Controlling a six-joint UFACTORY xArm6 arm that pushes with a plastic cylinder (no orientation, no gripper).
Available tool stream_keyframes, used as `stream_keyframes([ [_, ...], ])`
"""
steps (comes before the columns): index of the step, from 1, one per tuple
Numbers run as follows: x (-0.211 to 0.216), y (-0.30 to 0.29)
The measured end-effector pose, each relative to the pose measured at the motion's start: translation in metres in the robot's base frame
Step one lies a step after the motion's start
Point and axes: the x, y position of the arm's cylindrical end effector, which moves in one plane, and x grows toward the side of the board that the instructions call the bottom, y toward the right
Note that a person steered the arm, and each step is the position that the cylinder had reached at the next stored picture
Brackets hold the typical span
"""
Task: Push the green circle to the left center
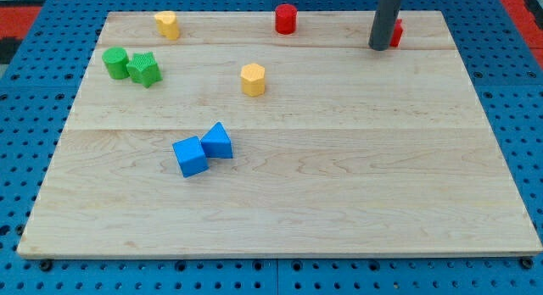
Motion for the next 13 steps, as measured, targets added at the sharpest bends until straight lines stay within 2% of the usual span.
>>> stream_keyframes([
  [1, -0.016, 0.0],
  [3, -0.013, 0.001],
  [6, 0.03, -0.182],
  [7, 0.005, -0.252],
  [8, 0.006, -0.35],
  [10, 0.006, -0.385],
  [13, 0.006, -0.397],
])
